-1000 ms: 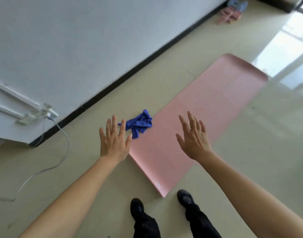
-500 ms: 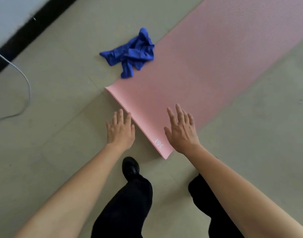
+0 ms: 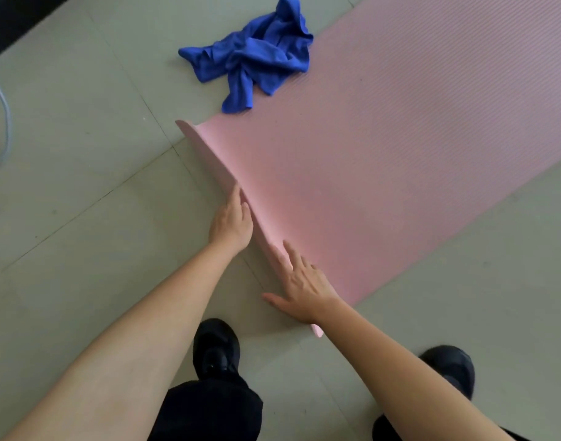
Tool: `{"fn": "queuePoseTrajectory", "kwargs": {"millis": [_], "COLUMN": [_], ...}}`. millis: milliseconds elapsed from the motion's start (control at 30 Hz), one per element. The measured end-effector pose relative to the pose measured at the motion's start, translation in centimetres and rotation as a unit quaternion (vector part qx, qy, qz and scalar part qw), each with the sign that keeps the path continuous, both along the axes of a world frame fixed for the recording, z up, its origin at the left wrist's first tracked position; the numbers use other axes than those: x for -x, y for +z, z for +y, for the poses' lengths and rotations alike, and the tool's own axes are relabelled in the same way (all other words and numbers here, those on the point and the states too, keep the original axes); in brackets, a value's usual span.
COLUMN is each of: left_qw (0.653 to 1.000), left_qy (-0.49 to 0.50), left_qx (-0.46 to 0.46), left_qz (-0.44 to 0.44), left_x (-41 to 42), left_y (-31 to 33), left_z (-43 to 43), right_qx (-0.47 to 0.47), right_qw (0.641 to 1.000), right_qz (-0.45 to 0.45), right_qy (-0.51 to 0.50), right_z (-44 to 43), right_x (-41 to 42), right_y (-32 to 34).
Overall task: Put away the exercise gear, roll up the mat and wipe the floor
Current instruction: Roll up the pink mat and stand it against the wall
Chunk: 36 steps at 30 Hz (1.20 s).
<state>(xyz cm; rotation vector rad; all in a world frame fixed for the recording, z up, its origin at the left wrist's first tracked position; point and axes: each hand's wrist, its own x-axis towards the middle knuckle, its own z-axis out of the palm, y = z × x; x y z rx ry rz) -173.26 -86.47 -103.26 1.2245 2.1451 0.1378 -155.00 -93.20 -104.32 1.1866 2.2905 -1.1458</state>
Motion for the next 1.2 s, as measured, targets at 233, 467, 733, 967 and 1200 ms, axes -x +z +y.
{"fn": "queuePoseTrajectory", "kwargs": {"millis": [233, 467, 733, 967, 1200], "left_qw": [0.988, 0.966, 0.873, 0.804, 0.827], "left_qy": [-0.124, -0.225, -0.450, -0.504, -0.504], "left_qx": [-0.094, -0.123, 0.017, -0.039, 0.068], "left_qz": [-0.005, 0.038, 0.186, 0.311, 0.240], "left_x": [0.3, 0.8, -1.6, -3.6, -5.9], "left_y": [-5.3, -7.5, -4.6, -5.5, -1.9], "left_z": [4.1, 7.6, 9.3, 10.5, 14.4], "right_qx": [-0.048, -0.096, -0.014, 0.020, 0.047], "right_qw": [0.989, 0.987, 0.966, 0.944, 0.968], "right_qz": [-0.055, -0.103, -0.098, -0.136, -0.069], "right_qy": [-0.132, -0.084, -0.237, -0.298, -0.237], "right_z": [5.3, 8.3, 9.2, 11.0, 10.0], "right_x": [-2.8, -0.2, -3.4, -8.3, -8.1], "right_y": [-6.0, -5.1, -4.1, -2.8, -2.7]}}
